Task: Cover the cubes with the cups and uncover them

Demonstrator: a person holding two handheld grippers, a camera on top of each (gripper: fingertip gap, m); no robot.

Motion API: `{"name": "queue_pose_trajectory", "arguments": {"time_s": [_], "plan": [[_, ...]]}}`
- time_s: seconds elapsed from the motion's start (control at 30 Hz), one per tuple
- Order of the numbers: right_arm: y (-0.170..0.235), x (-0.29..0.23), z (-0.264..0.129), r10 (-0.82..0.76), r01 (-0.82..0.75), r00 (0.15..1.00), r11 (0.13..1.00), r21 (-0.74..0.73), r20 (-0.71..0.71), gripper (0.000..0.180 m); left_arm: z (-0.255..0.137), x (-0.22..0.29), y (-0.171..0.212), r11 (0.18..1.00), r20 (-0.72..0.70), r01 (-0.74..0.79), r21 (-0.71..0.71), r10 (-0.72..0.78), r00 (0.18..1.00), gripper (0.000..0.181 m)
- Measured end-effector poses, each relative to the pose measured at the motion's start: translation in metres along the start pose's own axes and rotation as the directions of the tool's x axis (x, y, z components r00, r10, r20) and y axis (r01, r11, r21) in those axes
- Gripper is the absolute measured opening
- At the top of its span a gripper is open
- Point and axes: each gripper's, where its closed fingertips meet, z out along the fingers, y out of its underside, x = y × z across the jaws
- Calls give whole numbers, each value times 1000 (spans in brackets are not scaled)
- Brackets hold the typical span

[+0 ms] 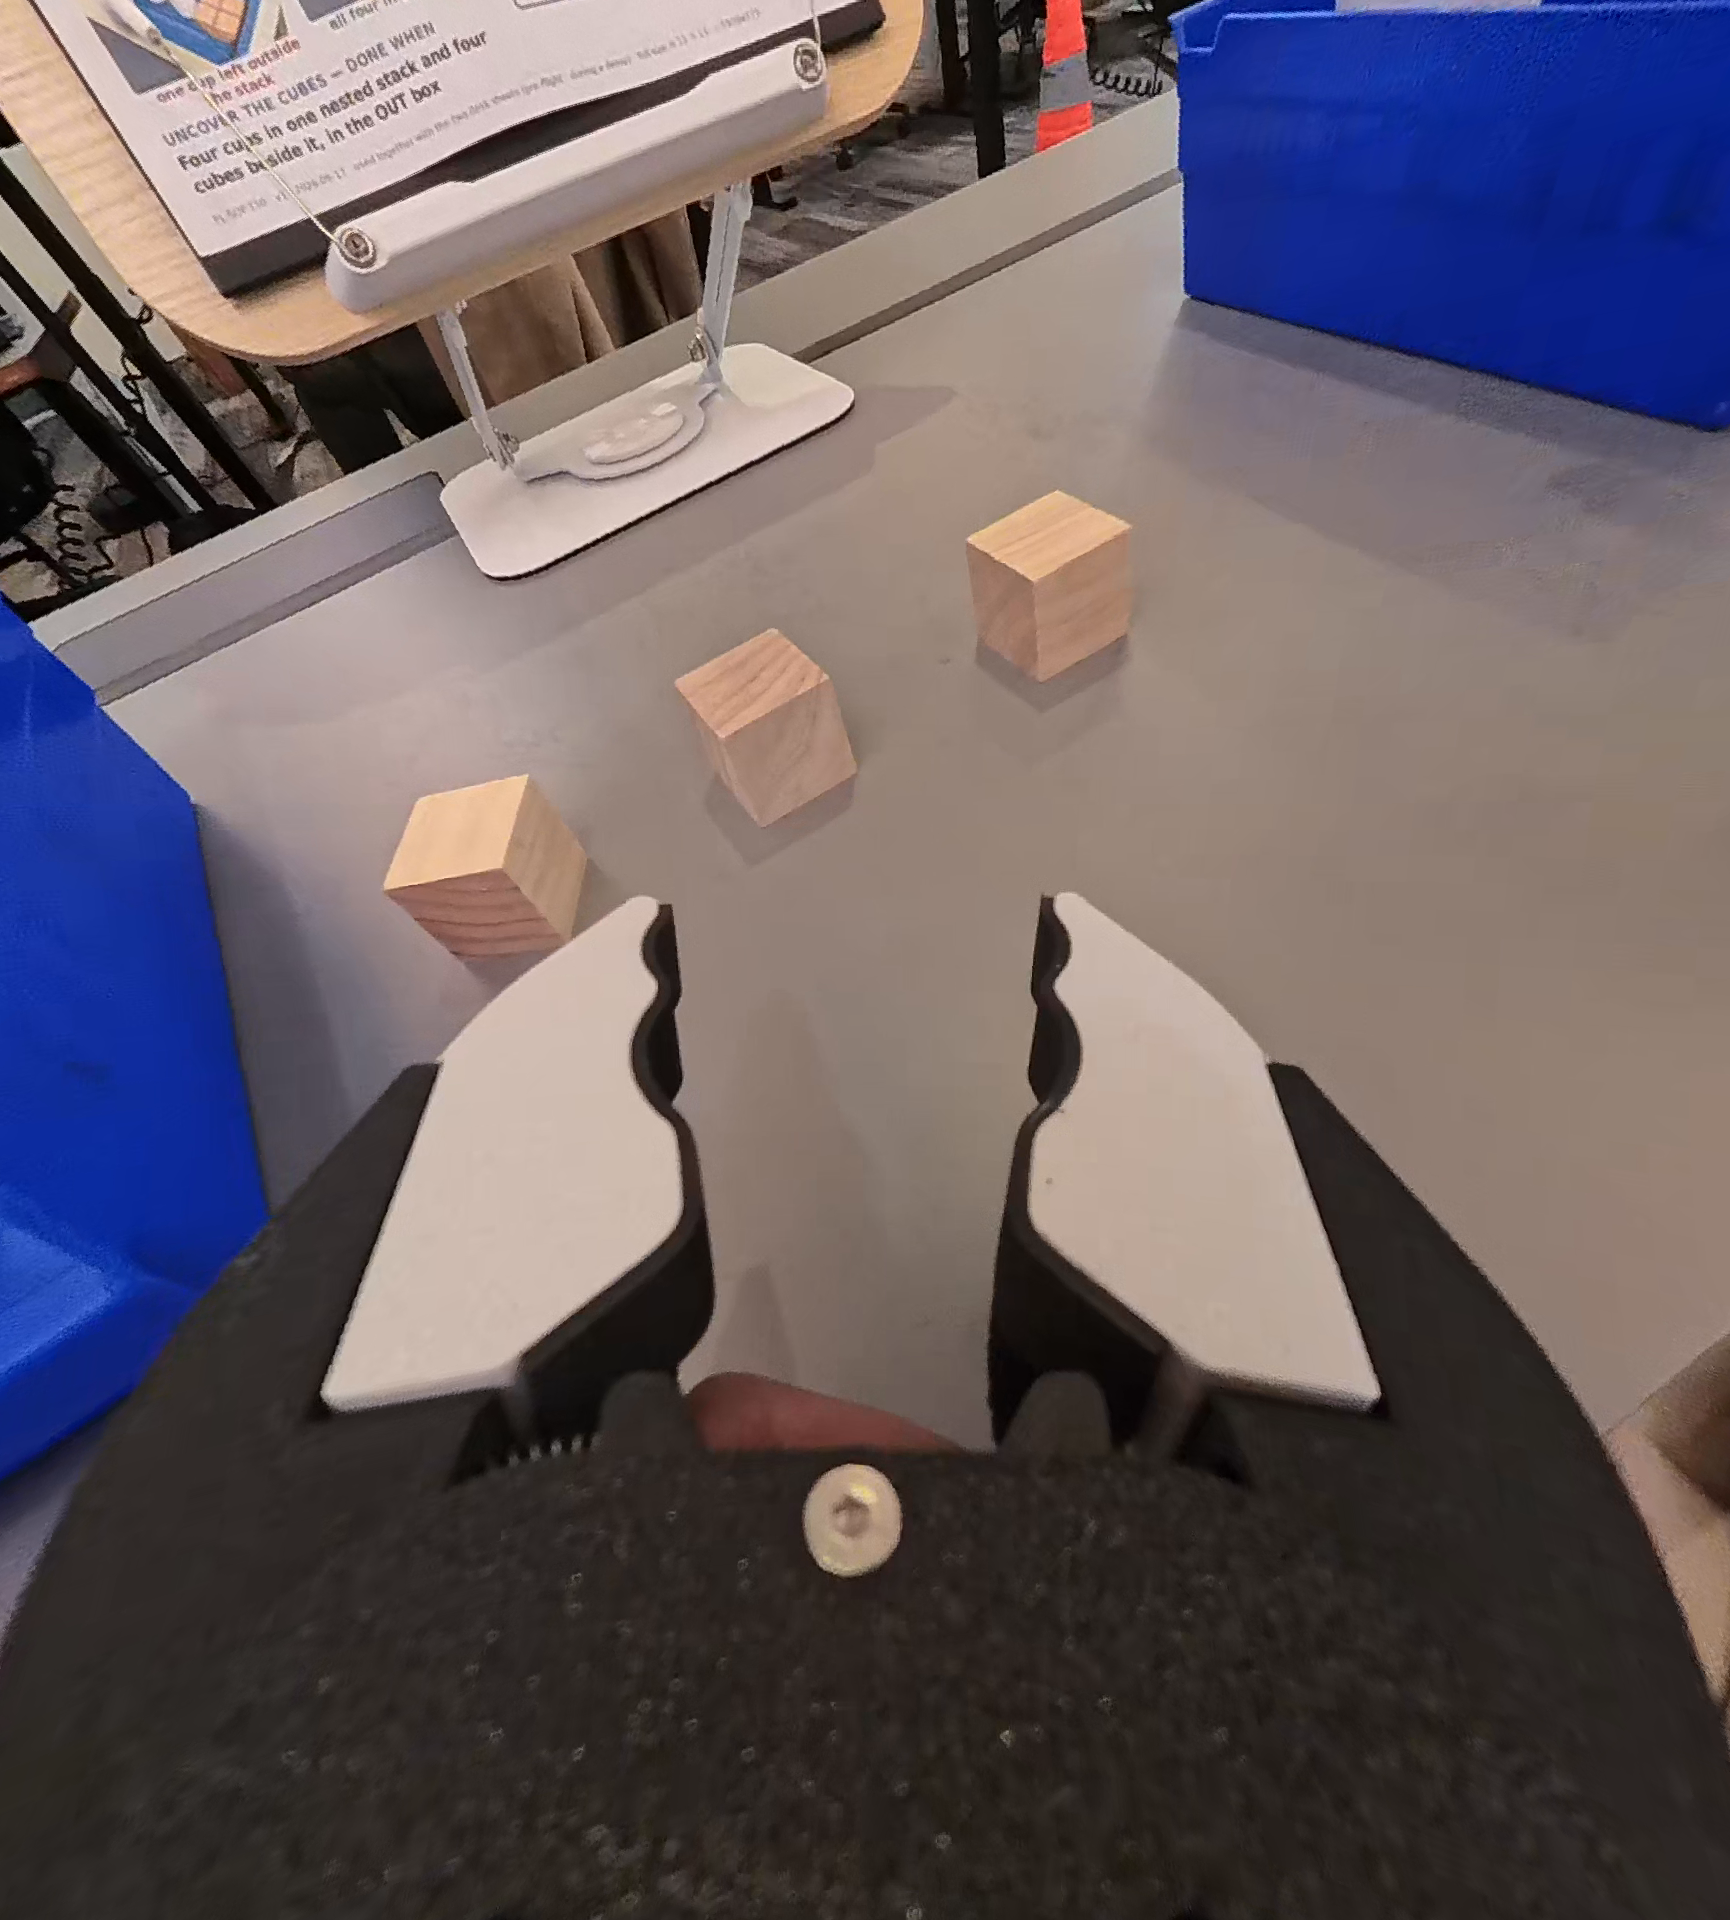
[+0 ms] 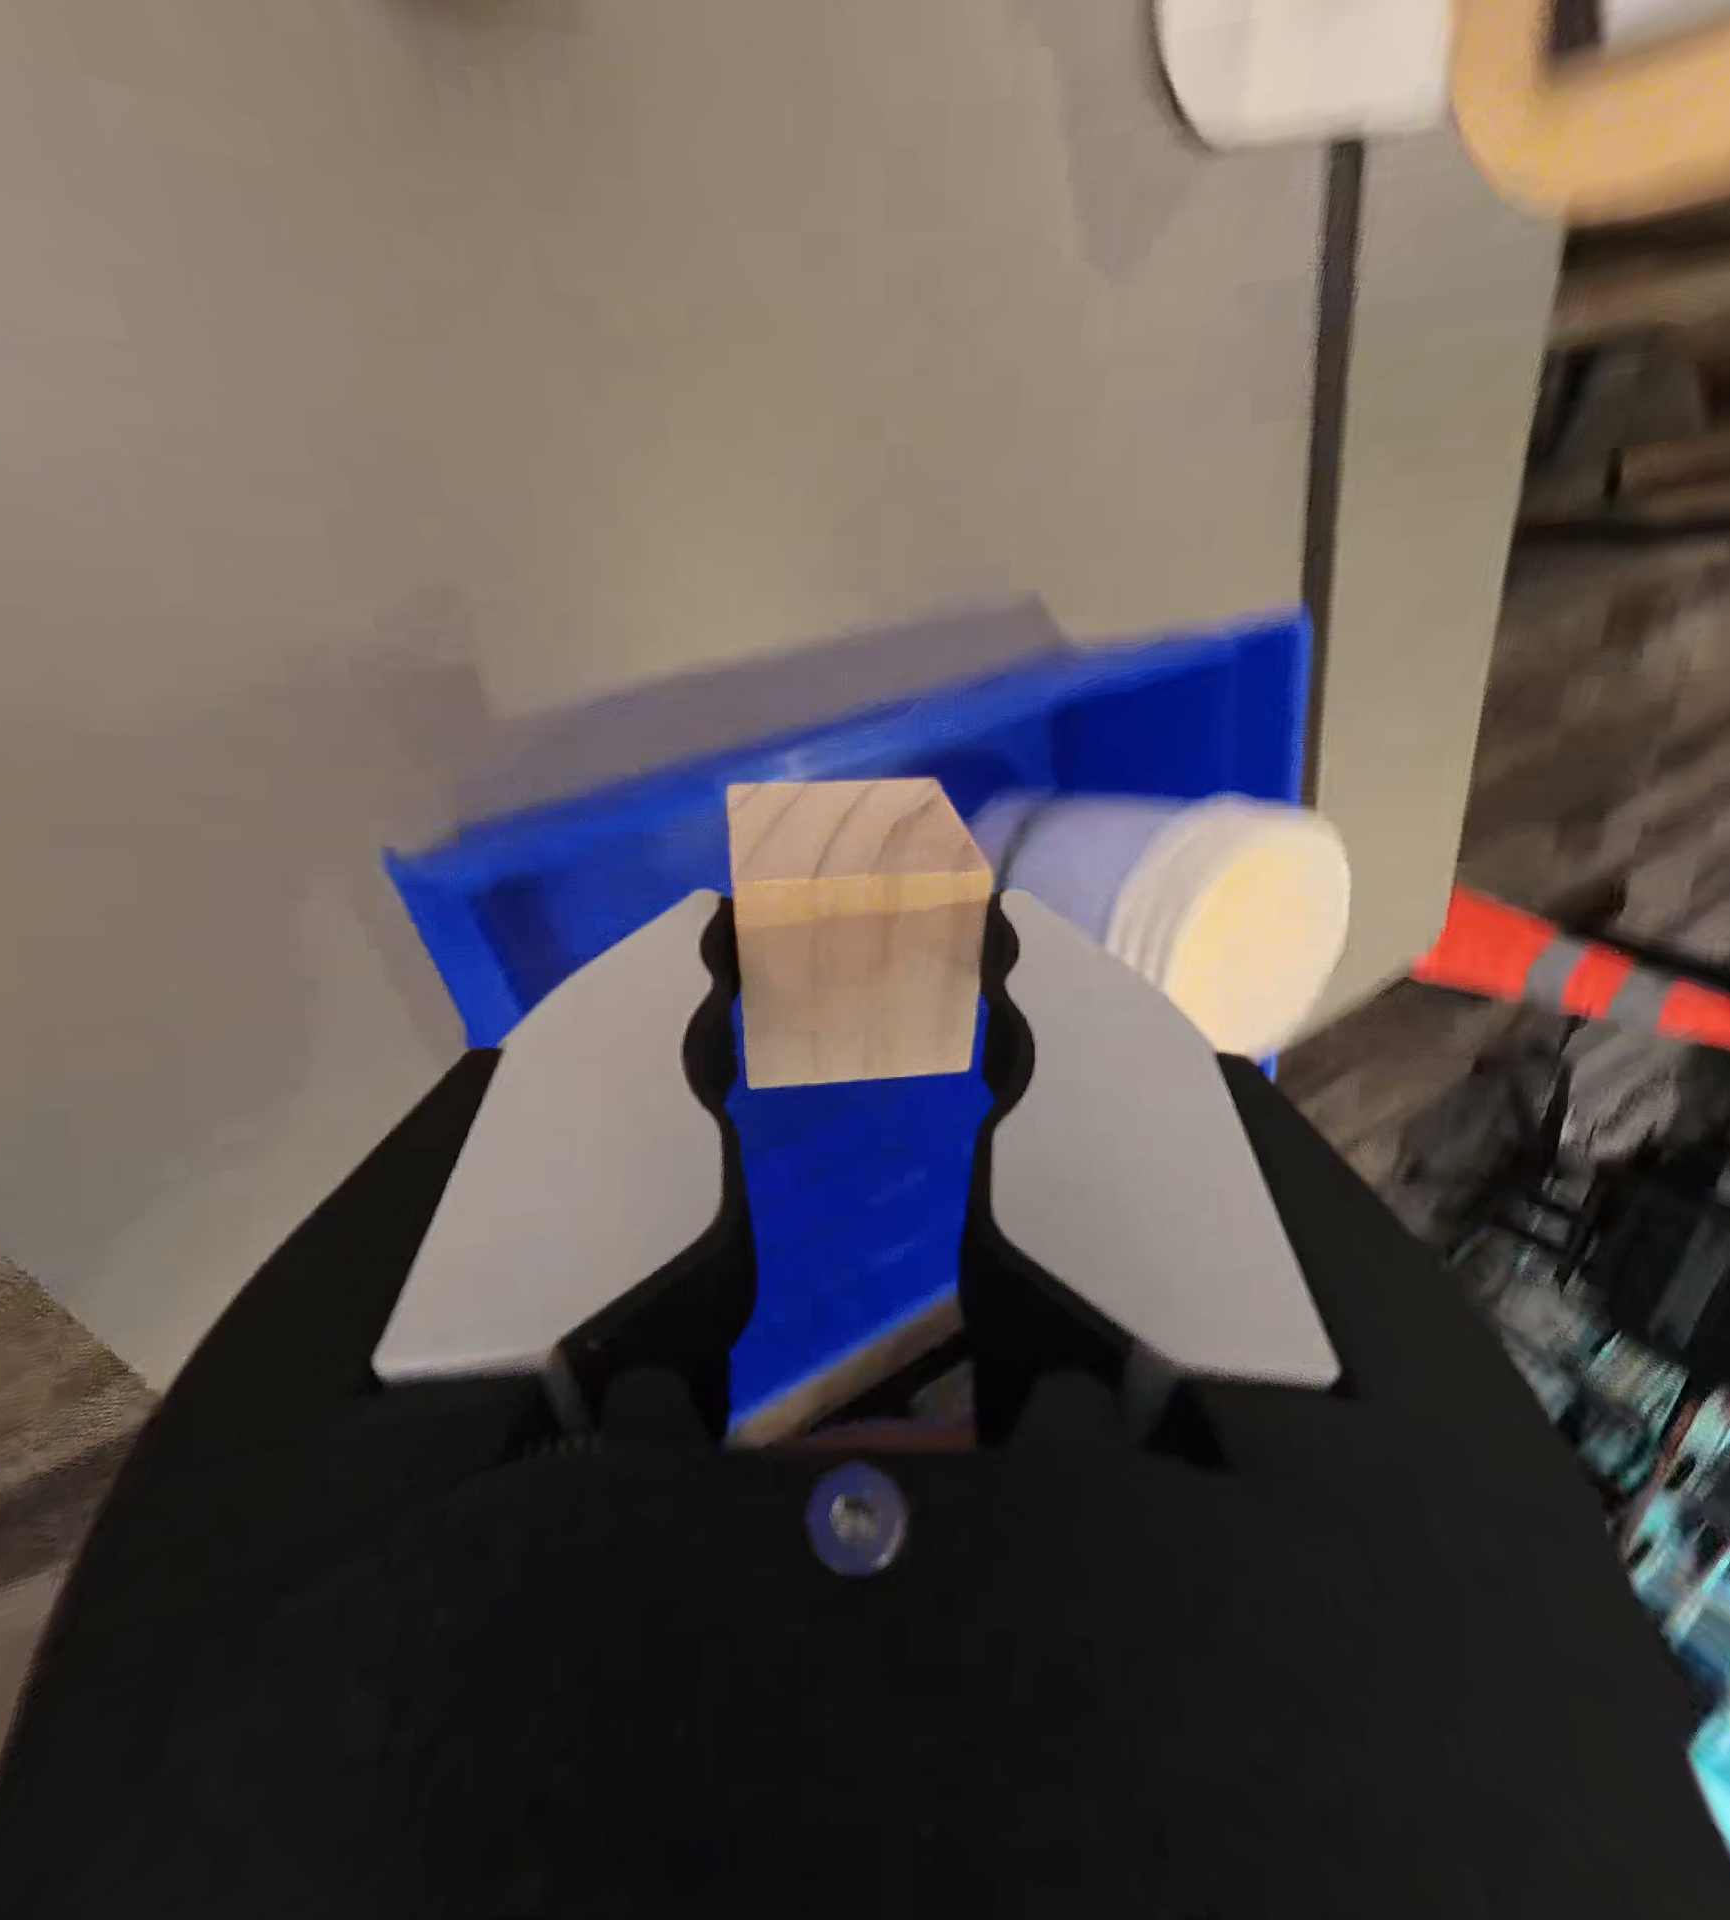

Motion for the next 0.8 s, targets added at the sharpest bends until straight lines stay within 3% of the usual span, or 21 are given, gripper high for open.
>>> {"name": "queue_pose_trajectory", "arguments": {"time_s": [0.03, 0.13, 0.2, 0.3, 0.37, 0.53, 0.8], "plan": [[22, 11, -1, 71, -72, 997, 997, -28, -22, 45, 0, 1, 0, 1000, 0, -2, 0, 2, 1000, 65], [77, 22, 24, 372, -368, 928, 923, -109, 12, 45, 1, 2, 0, 1000, -4, -4, -4, 4, 1000, 65], [108, 18, 50, 613, -591, 789, 775, -222, 40, 45, 2, 4, 0, 1000, -8, -7, -8, 6, 1000, 65], [125, 10, 86, 799, -752, 597, 589, -295, 73, 45, 2, 6, 2, 1000, -8, -15, -14, 15, 1000, 65], [137, 5, 107, 852, -782, 520, 502, -370, 58, 45, 2, 6, 2, 1000, -7, -18, -16, 18, 1000, 65], [157, 5, 138, 877, -799, 480, 433, -418, -10, 45, 1, 5, 2, 1000, -4, -25, -14, 25, 1000, 65], [151, -4, 146, 865, -786, 502, 460, -413, 9, 46, 3, 6, 4, 999, -11, -27, -23, 27, 1000, 65]]}}
